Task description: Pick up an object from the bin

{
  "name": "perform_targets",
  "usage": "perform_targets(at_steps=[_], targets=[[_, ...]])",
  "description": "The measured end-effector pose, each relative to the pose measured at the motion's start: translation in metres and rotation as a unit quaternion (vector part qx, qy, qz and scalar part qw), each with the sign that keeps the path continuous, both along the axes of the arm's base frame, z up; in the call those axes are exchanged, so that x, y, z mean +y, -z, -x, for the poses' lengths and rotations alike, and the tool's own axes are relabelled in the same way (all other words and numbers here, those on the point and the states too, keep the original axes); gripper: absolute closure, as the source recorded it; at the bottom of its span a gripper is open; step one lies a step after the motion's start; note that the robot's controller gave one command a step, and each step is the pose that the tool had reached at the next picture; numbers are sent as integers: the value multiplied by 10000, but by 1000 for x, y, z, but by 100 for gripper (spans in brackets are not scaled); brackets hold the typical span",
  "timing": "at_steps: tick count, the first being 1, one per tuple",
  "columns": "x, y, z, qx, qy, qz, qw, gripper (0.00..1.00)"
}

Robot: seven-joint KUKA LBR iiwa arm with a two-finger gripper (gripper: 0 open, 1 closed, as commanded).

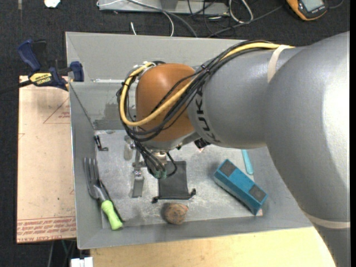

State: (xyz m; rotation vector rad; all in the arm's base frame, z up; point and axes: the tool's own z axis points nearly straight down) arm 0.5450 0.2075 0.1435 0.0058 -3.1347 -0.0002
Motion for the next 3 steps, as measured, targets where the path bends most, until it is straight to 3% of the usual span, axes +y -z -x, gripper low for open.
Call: perform_targets(at_steps=[1, 2, 3], targets=[[-1, -4, -2, -33, 16, -7, 10000, 0], [-29, -15, 0, -14, 391, -15, 9992, 0], [-55, -19, 7, -29, 128, -2, 9999, 0]])
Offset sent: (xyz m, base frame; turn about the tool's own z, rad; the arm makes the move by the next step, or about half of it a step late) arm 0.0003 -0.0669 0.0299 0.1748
